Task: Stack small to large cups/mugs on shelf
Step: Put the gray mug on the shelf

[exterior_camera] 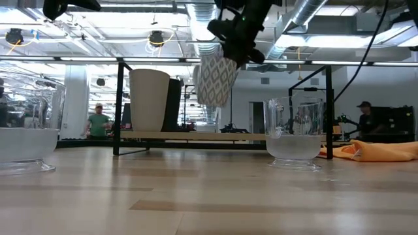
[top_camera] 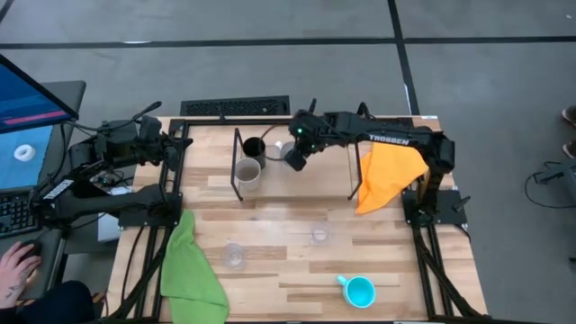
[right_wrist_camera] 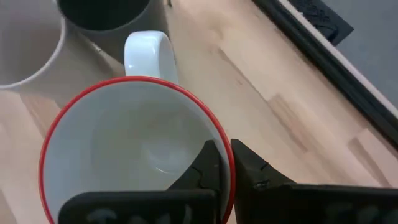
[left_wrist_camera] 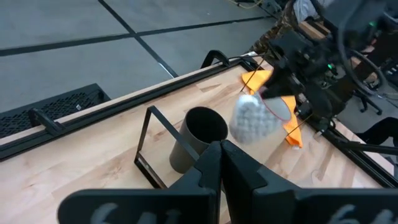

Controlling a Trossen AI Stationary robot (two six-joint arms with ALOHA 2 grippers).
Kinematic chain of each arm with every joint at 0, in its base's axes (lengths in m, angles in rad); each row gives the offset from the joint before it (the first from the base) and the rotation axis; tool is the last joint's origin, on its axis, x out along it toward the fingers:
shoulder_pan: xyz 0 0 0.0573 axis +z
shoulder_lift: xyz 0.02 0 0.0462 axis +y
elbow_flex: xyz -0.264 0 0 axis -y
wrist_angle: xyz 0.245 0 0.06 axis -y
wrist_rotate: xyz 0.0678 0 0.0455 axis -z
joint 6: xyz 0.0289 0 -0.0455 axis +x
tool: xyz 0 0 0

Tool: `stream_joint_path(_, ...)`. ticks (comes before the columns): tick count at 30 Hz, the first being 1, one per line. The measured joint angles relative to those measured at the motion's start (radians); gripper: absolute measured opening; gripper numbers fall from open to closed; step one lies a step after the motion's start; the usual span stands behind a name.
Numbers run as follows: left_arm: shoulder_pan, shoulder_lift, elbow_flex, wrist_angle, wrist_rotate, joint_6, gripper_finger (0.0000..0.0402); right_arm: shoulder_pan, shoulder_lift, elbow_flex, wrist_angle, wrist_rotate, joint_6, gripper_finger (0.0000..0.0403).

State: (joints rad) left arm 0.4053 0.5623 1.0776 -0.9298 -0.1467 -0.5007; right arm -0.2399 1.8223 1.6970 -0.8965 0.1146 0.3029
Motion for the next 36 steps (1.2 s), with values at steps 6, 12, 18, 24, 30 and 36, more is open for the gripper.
stream_joint_path(6,0.000,0.000,0.000,0.000,0.000,-0.001,0.0000,-0.034,0.043,-0.002,-0.010,-0.025,-0.020,0.0026)
stream_joint_path(12,0.000,0.000,0.000,0.000,0.000,-0.005,0.0000,-0.050,0.060,-0.001,0.029,-0.035,-0.042,0.0026)
stream_joint_path(18,0.000,0.000,0.000,0.000,-0.001,-0.005,0.0000,-0.076,0.064,0.000,0.019,-0.049,-0.045,0.0026)
stream_joint_path(24,0.000,0.000,0.000,0.000,-0.011,-0.009,0.0000,-0.078,0.083,-0.001,0.036,-0.065,-0.051,0.0026)
stream_joint_path(30,0.000,0.000,0.000,0.000,-0.019,-0.009,0.0000,-0.091,0.082,0.000,0.067,-0.068,-0.052,0.0026)
stream_joint_path(36,0.000,0.000,0.000,0.000,-0.019,-0.010,0.0000,-0.110,0.081,0.000,0.069,-0.065,-0.063,0.0026)
